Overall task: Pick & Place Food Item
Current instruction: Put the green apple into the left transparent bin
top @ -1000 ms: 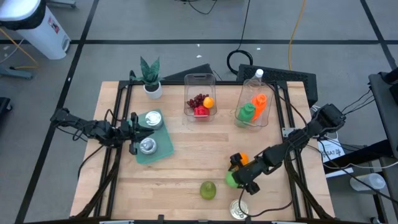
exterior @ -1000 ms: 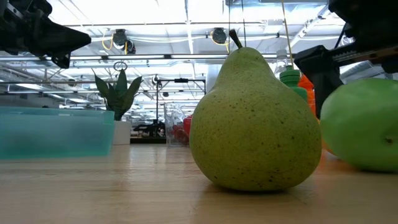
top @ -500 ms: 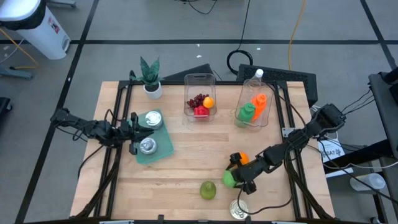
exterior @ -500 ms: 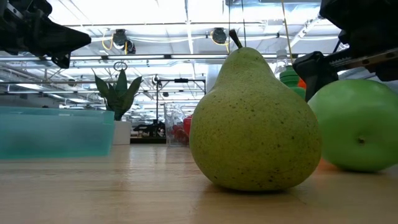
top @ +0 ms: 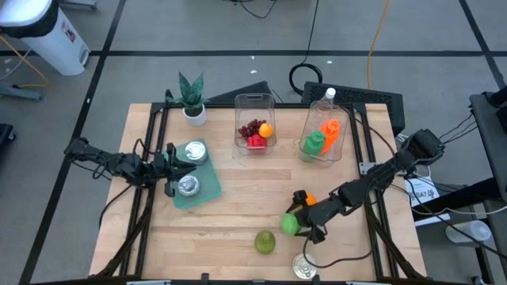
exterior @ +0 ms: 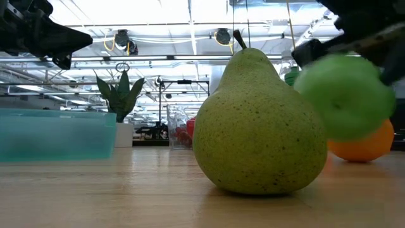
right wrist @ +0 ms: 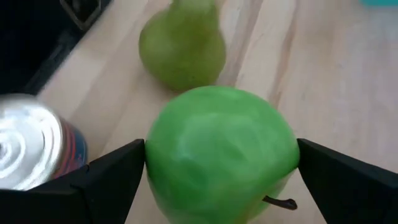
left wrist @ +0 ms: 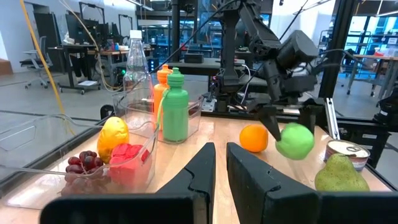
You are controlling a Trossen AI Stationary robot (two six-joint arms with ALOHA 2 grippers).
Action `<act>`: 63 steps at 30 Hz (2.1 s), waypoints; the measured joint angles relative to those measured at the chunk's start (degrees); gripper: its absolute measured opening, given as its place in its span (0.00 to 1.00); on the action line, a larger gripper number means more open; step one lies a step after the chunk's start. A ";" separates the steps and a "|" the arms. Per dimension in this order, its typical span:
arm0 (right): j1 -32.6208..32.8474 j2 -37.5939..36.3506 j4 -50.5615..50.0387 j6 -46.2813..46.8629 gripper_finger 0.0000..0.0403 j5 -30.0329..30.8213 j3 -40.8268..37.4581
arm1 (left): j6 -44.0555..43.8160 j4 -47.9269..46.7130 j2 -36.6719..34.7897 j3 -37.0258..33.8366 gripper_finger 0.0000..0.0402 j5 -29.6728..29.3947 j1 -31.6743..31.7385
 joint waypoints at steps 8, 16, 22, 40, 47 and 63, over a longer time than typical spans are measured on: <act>-3.80 -8.33 1.83 0.54 0.98 0.09 0.02 | 0.83 0.04 -0.01 0.00 0.12 -0.01 0.00; -10.31 -12.64 10.78 -6.87 0.98 0.07 1.03 | 0.81 0.04 0.00 0.00 0.12 -0.02 0.00; -18.08 -11.57 9.86 -15.48 0.98 -4.65 6.96 | 2.16 0.16 0.00 0.00 0.12 -0.06 0.00; -46.80 11.63 7.62 -21.60 0.89 -2.71 29.80 | 4.55 3.47 0.00 0.02 0.12 -0.20 0.00; -53.84 20.08 6.22 -17.83 0.89 -3.04 30.56 | 4.52 3.47 0.00 0.02 0.12 -0.17 0.00; -54.15 23.28 2.67 -14.82 0.97 -6.03 30.56 | 6.72 3.47 0.00 0.02 0.12 -0.17 0.00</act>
